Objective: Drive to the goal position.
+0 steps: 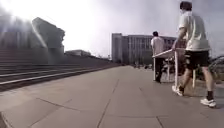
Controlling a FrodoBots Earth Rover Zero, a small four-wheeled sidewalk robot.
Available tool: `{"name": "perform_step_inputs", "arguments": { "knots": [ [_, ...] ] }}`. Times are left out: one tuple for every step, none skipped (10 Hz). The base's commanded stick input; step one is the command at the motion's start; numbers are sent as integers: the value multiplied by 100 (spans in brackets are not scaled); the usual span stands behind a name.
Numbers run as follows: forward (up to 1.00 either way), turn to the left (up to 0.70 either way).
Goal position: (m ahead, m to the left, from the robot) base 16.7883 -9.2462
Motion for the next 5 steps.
{"name": "perform_step_inputs", "arguments": {
  "knots": [
    [100,-40],
    [100,-40],
    [100,-37],
    [100,-23],
    [100,0]
  ]
}}
